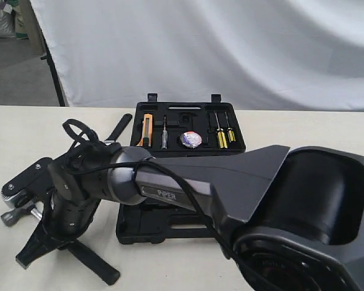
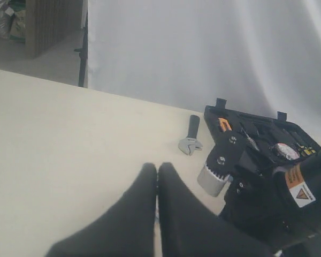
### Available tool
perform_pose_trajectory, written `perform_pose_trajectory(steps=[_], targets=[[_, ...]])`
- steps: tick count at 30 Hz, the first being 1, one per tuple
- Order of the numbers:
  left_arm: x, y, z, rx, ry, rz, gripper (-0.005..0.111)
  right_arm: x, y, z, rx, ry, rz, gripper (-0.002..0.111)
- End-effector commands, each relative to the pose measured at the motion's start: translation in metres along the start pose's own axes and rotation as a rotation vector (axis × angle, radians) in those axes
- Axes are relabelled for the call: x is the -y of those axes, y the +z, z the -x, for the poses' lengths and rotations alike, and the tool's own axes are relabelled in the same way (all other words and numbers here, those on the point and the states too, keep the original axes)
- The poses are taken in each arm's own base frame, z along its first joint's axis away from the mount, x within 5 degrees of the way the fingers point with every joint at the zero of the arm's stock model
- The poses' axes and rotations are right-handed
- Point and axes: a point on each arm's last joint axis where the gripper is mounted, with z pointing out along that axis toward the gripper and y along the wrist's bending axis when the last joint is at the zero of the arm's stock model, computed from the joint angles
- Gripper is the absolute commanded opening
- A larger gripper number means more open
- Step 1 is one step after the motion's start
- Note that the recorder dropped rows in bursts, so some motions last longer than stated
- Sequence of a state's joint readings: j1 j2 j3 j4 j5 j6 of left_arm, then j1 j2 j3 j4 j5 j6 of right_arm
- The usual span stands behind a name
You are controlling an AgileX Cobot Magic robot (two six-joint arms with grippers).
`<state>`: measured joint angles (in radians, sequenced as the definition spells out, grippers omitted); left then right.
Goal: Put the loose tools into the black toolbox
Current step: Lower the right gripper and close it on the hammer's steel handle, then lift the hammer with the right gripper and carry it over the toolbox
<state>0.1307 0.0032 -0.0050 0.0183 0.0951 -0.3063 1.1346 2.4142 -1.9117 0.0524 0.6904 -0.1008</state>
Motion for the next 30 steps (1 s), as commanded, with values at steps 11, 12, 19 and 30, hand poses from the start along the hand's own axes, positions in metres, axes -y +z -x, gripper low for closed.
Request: perform_pose_trajectory(steps=[11,12,19,30], targets=[[-0.001,0.000,0.002,0.020,0.000,0.021,0.001,-0.012,-0.047,-0.029,-0.295,-0.010,0.062,0.000],[-0.001,0.000,0.002,0.020,0.000,0.021,0.001,-0.012,-0.050,-0.035,-0.304,-0.009,0.062,0.000],[-0.001,0.000,0.002,0.020,0.000,0.021,0.001,-0.014,-0.072,-0.074,-0.321,-0.067,0.069,0.000],[-0.001,0.000,0.002,0.020,0.000,0.021,0.001,-0.017,-0.069,-0.097,-0.378,-0.015,0.077,0.000]])
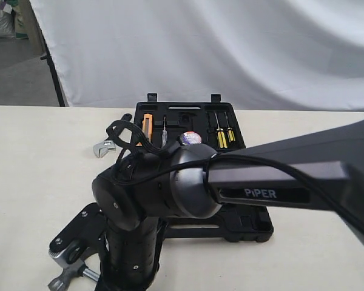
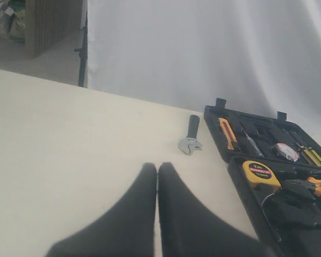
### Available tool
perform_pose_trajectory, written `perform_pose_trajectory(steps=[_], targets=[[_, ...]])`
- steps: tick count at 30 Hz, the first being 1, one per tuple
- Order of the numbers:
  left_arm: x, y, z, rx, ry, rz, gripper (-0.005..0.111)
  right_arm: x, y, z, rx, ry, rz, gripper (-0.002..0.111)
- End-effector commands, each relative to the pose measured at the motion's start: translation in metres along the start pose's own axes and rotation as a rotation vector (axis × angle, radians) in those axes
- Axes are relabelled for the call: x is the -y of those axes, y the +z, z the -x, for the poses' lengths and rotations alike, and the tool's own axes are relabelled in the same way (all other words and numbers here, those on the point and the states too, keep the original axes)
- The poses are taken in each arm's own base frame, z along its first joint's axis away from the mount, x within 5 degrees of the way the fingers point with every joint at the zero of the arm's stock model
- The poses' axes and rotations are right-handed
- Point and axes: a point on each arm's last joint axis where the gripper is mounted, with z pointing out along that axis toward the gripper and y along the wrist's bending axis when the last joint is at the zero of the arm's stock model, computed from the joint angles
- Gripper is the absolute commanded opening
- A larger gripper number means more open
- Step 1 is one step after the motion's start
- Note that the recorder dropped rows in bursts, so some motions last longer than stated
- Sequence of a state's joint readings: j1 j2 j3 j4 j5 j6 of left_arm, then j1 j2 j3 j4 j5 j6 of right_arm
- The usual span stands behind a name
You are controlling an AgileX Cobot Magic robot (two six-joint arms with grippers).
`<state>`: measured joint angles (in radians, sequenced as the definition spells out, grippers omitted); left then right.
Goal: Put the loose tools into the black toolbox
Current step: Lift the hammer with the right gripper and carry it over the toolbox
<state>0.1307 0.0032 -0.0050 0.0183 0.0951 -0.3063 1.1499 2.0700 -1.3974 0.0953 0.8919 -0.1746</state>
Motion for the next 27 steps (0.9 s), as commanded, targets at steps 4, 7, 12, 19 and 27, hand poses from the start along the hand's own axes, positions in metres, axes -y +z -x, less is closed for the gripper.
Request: perform_pose_trajectory(steps=[4,7,12,19,27], targets=[[-0.001,0.000,0.002,0.020,0.000,0.021,0.001,0.002,0.004,-0.001,-0.008,0.035,0.006,0.000],[-0.001,0.000,0.002,0.020,0.000,0.021,0.001,0.002,0.004,0.001,0.017,0.040,0.002,0.000],[-0.001,0.000,0.002,0.020,0.000,0.021,0.001,0.002,0.004,0.002,0.032,0.060,0.000,0.026],[-0.001,0.000,0.002,0.020,0.000,0.021,0.001,0.002,-0.011,0.013,0.042,0.059,0.002,0.055],[-0.001,0.000,0.002,0.020,0.000,0.021,0.001,0.005,-0.036,0.045,0.267,0.052,-0.026,0.055]])
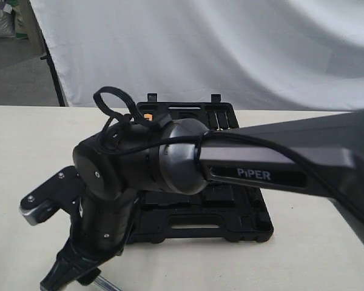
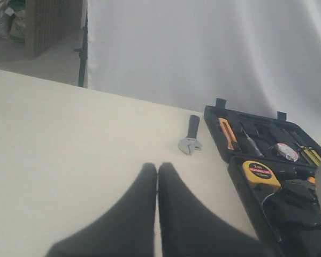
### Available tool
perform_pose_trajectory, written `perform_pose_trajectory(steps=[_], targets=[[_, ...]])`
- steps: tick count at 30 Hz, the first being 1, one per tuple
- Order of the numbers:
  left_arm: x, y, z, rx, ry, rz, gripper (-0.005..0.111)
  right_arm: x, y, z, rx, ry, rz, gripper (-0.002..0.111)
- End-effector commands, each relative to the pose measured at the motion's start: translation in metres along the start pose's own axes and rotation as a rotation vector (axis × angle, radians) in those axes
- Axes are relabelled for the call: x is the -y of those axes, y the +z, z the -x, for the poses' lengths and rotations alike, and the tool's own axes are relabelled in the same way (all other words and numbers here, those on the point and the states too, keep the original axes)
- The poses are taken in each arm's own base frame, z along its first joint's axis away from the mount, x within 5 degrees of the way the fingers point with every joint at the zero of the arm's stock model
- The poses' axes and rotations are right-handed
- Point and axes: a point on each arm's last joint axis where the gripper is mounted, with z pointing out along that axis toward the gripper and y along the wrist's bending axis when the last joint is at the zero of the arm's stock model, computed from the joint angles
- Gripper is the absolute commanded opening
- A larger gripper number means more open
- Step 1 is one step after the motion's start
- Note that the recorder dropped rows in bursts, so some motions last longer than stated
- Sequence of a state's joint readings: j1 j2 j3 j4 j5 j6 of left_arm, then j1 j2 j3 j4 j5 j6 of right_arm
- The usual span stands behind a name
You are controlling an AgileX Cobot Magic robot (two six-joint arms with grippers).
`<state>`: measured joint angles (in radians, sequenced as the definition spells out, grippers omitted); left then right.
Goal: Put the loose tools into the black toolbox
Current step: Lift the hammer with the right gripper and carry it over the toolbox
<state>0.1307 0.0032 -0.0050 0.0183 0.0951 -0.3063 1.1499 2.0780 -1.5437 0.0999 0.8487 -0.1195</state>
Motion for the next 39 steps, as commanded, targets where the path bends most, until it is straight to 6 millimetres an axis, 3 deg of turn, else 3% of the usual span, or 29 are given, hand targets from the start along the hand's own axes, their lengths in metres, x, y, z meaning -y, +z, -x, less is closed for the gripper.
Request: perform_pose_trajectory(steps=[1,6,14,16,24,25,33,39], targets=[[-0.001,0.000,0.002,0.020,0.000,0.021,0.001,0.003,-0.004,0.012,0.104,0.004,-0.012,0.055],[-0.001,0.000,0.002,0.020,0.000,0.021,0.001,0.004,0.008,0.011,0.082,-0.008,-0.010,0.055],[-0.001,0.000,0.002,0.020,0.000,0.021,0.001,0.006,0.047,0.002,-0.009,-0.025,-0.004,0.053],[-0.001,0.000,0.002,0.020,0.000,0.021,0.001,0.006,0.050,0.001,-0.018,-0.037,-0.004,0.046],[-0.001,0.000,0.002,0.020,0.000,0.021,0.001,0.006,0.048,0.001,-0.026,-0.038,-0.002,0.000],[-0.001,0.000,0.002,0.020,0.000,0.021,0.001,0.006,0.048,0.001,-0.029,-0.040,-0.001,0.000],[-0.001,0.000,0.002,0.020,0.000,0.021,0.001,0.006,0.028,0.001,-0.040,-0.073,-0.006,0.000],[-0.001,0.000,0.002,0.020,0.000,0.021,0.001,0.018,-0.025,0.004,0.020,-0.113,-0.122,0.000]])
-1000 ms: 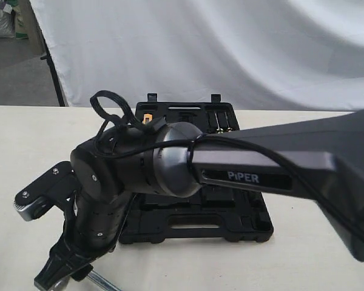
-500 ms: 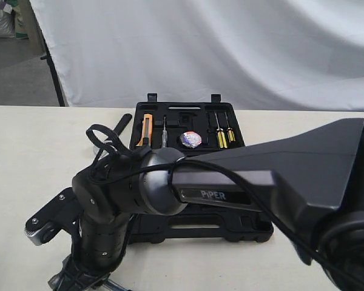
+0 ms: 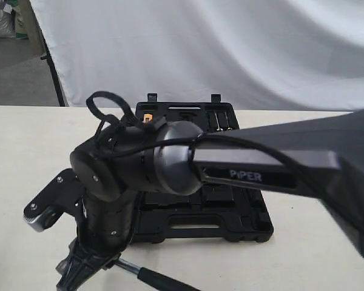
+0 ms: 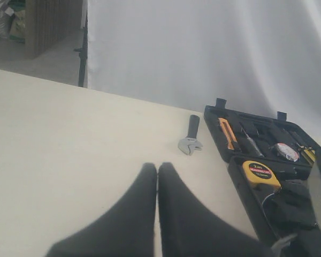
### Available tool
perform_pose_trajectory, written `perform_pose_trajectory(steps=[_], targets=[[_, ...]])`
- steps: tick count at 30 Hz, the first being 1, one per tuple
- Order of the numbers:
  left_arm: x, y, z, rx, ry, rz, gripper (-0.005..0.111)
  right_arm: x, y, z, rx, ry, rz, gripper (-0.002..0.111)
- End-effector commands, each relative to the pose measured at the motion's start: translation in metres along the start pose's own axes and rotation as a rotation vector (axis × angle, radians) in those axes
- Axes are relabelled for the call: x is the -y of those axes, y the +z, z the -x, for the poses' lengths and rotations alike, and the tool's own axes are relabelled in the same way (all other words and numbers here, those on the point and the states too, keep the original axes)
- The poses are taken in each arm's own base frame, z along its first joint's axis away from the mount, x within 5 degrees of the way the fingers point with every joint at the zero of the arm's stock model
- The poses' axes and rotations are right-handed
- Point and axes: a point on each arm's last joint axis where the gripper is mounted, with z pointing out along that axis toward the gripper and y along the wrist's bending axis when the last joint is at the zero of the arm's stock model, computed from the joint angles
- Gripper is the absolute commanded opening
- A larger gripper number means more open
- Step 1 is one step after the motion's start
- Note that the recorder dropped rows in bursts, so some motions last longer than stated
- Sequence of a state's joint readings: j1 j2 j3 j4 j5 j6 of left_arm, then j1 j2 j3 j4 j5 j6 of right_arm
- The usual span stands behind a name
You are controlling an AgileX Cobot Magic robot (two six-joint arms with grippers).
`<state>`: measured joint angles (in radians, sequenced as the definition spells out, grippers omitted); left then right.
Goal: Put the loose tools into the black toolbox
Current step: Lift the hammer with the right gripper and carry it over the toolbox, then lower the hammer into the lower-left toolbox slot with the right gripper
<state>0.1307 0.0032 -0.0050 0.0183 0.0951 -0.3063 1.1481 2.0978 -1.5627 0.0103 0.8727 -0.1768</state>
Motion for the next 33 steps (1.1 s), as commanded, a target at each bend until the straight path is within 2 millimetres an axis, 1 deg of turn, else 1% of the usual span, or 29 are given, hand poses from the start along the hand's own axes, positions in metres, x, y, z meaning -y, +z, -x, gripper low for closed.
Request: perform_pose_trajectory(steps=[1,2,3,6,8,10,11,13,18,26,33], targets=[[-0.001,0.000,0.002,0.020,0.000,0.021,0.001,0.024,-0.039,0.000,0.073,0.014,-0.088,0.000],[-0.001,0.000,0.002,0.020,0.000,0.021,0.001,0.031,-0.043,-0.001,0.086,0.023,-0.102,0.000],[-0.001,0.000,0.002,0.020,0.000,0.021,0.001,0.047,-0.047,-0.004,0.094,0.043,-0.134,0.000],[-0.001,0.000,0.002,0.020,0.000,0.021,0.001,0.090,-0.051,-0.016,0.092,0.095,-0.211,0.000],[-0.001,0.000,0.002,0.020,0.000,0.021,0.001,0.114,-0.052,-0.023,0.116,0.145,-0.237,0.000],[-0.001,0.000,0.002,0.020,0.000,0.021,0.001,0.131,-0.053,-0.027,0.146,0.159,-0.261,0.000],[-0.001,0.000,0.002,0.020,0.000,0.021,0.001,0.134,-0.053,-0.028,0.154,0.140,-0.267,0.000],[-0.001,0.000,0.002,0.020,0.000,0.021,0.001,0.136,-0.049,-0.027,0.156,0.084,-0.273,0.000],[-0.001,0.000,0.002,0.020,0.000,0.021,0.001,0.131,-0.035,-0.022,0.133,-0.126,-0.277,0.000],[-0.001,0.000,0.002,0.020,0.000,0.021,0.001,0.132,-0.004,-0.024,0.072,-0.234,-0.249,0.000],[-0.001,0.000,0.002,0.020,0.000,0.021,0.001,0.116,0.006,-0.025,-0.013,-0.393,-0.195,0.000]])
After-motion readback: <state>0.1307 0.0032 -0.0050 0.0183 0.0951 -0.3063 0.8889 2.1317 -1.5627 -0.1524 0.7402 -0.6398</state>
